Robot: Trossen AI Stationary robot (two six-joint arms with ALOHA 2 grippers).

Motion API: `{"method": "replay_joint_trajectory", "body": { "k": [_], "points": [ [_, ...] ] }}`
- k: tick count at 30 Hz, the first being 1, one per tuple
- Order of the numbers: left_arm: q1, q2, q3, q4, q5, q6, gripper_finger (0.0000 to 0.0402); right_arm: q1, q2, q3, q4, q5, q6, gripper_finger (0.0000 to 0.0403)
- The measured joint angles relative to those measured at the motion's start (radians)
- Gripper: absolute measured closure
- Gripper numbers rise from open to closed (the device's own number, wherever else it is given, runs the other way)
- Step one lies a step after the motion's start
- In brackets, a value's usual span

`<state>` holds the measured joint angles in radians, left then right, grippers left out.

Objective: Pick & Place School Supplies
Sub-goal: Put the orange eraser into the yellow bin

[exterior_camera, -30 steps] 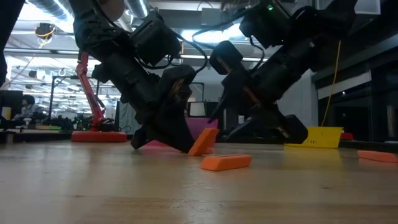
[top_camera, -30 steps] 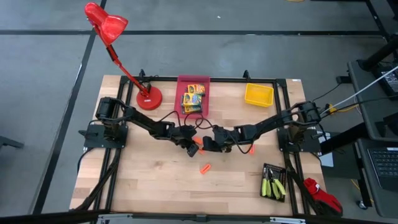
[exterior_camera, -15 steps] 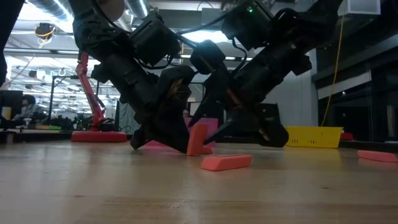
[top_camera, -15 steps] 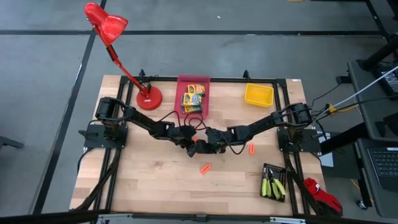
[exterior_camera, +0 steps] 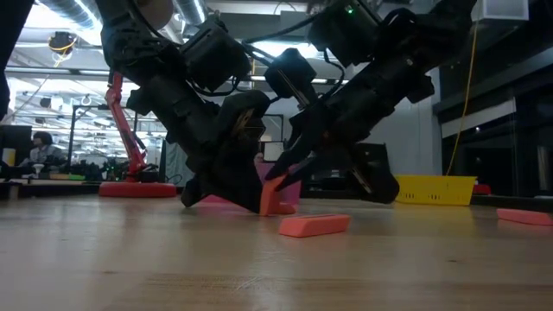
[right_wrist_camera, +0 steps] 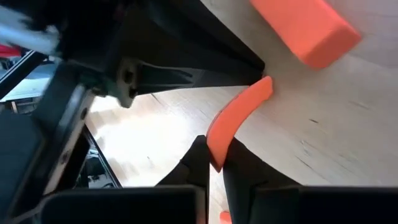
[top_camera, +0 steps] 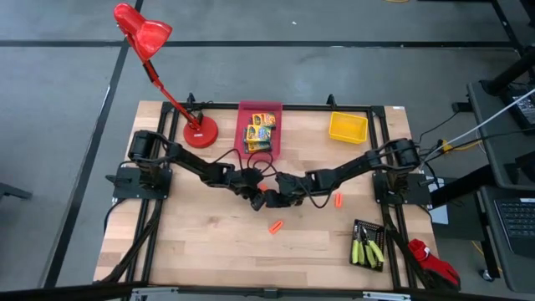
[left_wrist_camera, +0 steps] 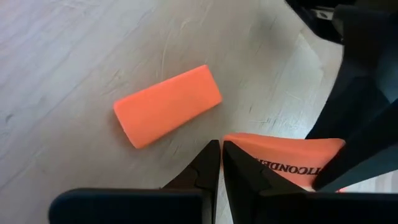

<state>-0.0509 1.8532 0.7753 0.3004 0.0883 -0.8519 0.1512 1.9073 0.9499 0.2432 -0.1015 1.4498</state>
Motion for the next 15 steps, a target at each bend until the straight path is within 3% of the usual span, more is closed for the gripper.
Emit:
{"method": "replay_joint_trajectory", "body": {
  "k": [9, 15],
  "points": [
    [0.072, -0.092, -0.004, -0.138, -0.002, 0.069, 0.0382, 0.081, -0.054, 0.001, -0.028, 0.040, 0.014, 0.0380],
    [0.146, -0.243, -0.003, -0.429, -0.082, 0.191, 0.0382, 0.144, -0.125, 0.001, -0.205, 0.120, 0.031, 0.0380]
  ]
}}
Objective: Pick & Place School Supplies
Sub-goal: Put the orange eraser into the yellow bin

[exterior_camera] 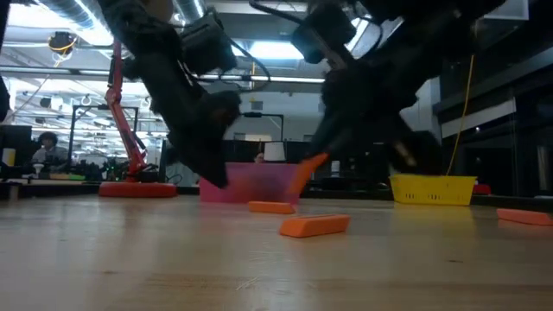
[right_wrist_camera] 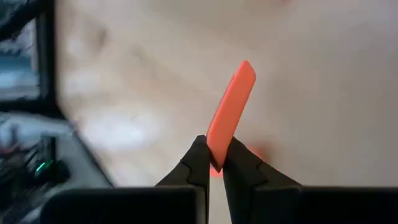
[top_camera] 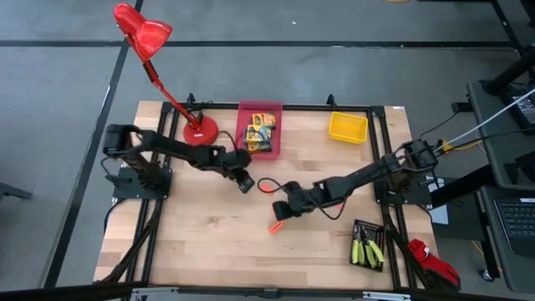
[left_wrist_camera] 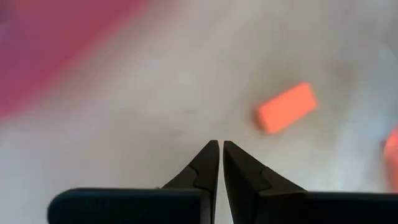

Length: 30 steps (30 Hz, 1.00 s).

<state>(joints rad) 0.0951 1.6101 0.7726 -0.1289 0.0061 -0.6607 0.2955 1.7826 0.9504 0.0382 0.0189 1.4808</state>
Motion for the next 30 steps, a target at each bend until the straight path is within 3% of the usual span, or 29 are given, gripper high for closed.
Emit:
{"method": "replay_joint_trajectory", "body": {
  "k": [7, 12, 17, 20, 30],
  "points": [
    [-0.011, -0.192, 0.000, -0.263, -0.082, 0.041, 0.0382, -0.065, -0.247, -0.056, -0.291, 0.185, -0.046, 0.0380],
    [-0.108, -0.252, 0.001, -0.264, -0.113, -0.023, 0.0382, -0.186, -0.512, -0.233, -0.316, 0.264, -0.050, 0.0380],
    [-0.191, -0.252, 0.001, -0.263, -0.157, -0.129, 0.0382, -0.304, -0.694, -0.369, -0.338, 0.309, 0.007, 0.0380],
    [-0.230, -0.249, 0.001, -0.263, -0.188, -0.192, 0.0382, -0.394, -0.743, -0.407, -0.348, 0.362, 0.049, 0.0380],
    [-0.277, -0.250, 0.001, -0.236, -0.220, -0.297, 0.0382, -0.749, -0.758, -0.409, -0.349, 0.389, 0.110, 0.0380]
  ]
}}
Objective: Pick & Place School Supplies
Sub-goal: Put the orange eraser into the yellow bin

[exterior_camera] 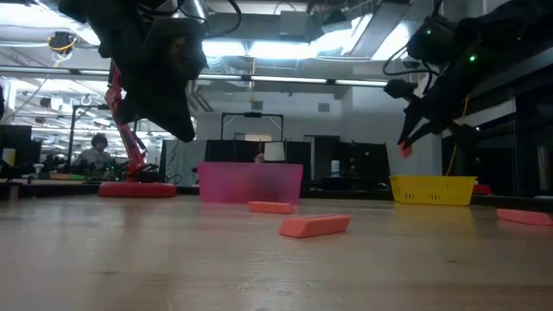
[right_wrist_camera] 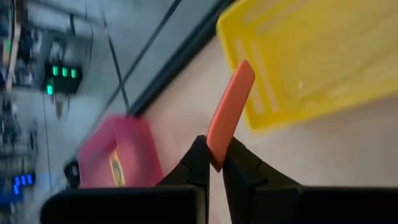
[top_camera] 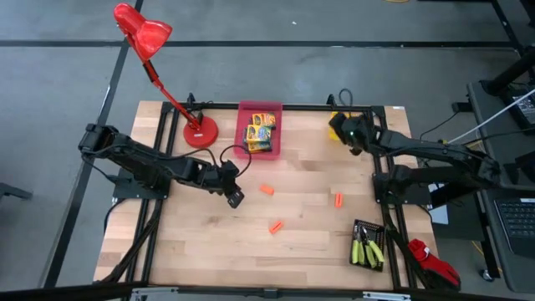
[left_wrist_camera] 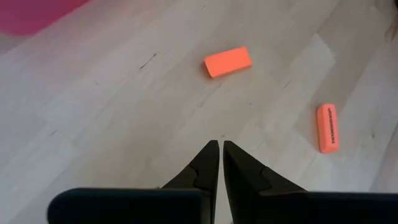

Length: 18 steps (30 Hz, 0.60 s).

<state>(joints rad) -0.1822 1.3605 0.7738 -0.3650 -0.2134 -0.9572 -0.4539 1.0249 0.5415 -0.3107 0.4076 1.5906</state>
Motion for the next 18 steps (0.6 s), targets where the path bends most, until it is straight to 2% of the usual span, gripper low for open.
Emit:
{"method": "replay_joint_trajectory", "body": {
  "k": [5, 13, 15, 18],
  "points": [
    [-0.009, 0.000, 0.000, 0.005, -0.007, -0.031, 0.0382, -0.115, -0.001, 0.000, 0.000, -0.013, 0.017, 0.0381],
    [-0.007, 0.000, 0.000, 0.007, -0.006, -0.043, 0.0382, -0.237, -0.001, 0.000, -0.003, -0.093, -0.072, 0.0380],
    [-0.006, 0.000, 0.001, 0.007, -0.006, -0.043, 0.0382, -0.248, -0.001, 0.000, 0.005, -0.100, -0.097, 0.0359],
    [-0.006, 0.000, 0.001, 0.007, -0.005, -0.043, 0.0382, -0.260, -0.001, 0.000, 0.034, -0.102, -0.118, 0.0301]
  ]
}}
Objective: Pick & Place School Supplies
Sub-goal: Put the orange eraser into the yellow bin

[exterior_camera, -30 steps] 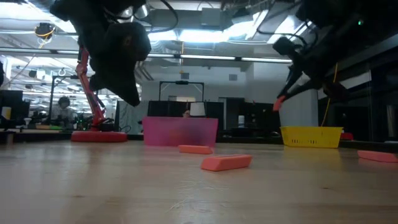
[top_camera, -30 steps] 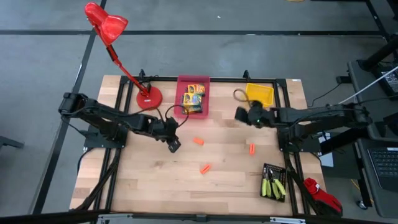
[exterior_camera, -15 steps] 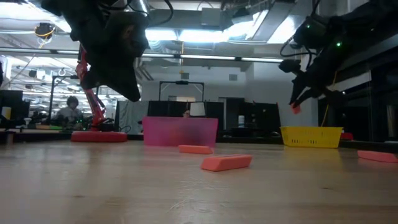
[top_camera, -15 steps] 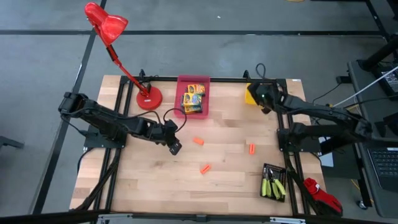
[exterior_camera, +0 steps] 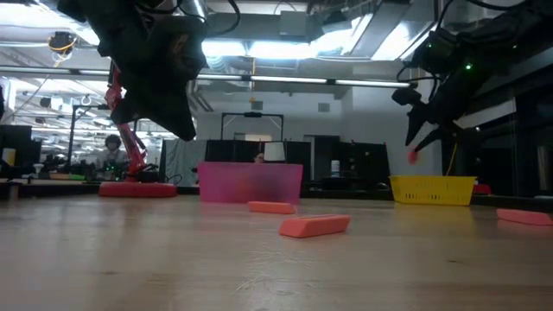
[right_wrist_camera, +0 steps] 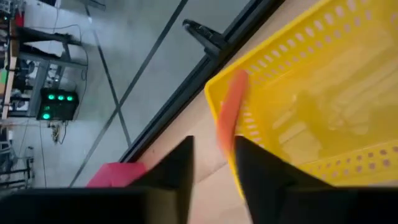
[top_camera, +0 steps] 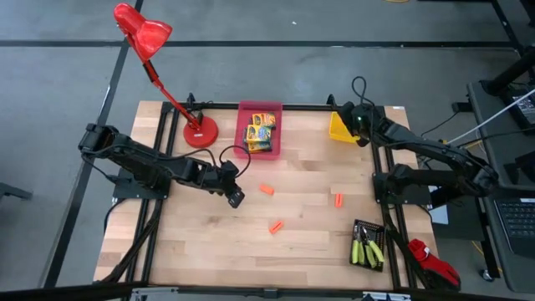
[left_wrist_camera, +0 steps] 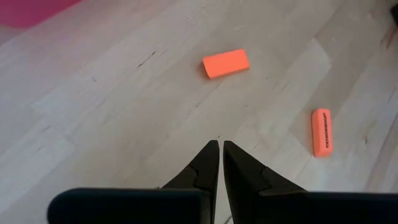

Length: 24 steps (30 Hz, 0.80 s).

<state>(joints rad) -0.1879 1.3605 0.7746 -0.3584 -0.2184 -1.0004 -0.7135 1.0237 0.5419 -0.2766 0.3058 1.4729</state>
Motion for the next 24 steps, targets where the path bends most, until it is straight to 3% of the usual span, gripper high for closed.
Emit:
{"method": "replay_joint_trajectory", "body": {
  "k": [5, 9, 14, 19, 24],
  "points": [
    [0.000, 0.000, 0.000, 0.000, 0.000, 0.000, 0.0382, -0.012, 0.000, 0.000, 0.000, -0.017, -0.016, 0.0220],
    [0.000, 0.000, 0.000, 0.000, 0.001, 0.000, 0.0382, -0.008, -0.004, 0.000, 0.000, -0.056, -0.054, 0.0200],
    [0.000, 0.000, 0.001, -0.012, -0.015, -0.010, 0.0382, 0.067, -0.055, 0.000, 0.000, -0.246, -0.264, 0.0206],
    [0.000, 0.000, 0.001, -0.013, -0.032, -0.010, 0.0382, 0.243, -0.143, 0.004, -0.037, -0.372, -0.284, 0.0230],
    [0.001, 0.000, 0.001, -0.020, -0.051, 0.013, 0.0382, 0.500, -0.133, 0.050, -0.383, -0.470, -0.256, 0.0260]
  ]
}}
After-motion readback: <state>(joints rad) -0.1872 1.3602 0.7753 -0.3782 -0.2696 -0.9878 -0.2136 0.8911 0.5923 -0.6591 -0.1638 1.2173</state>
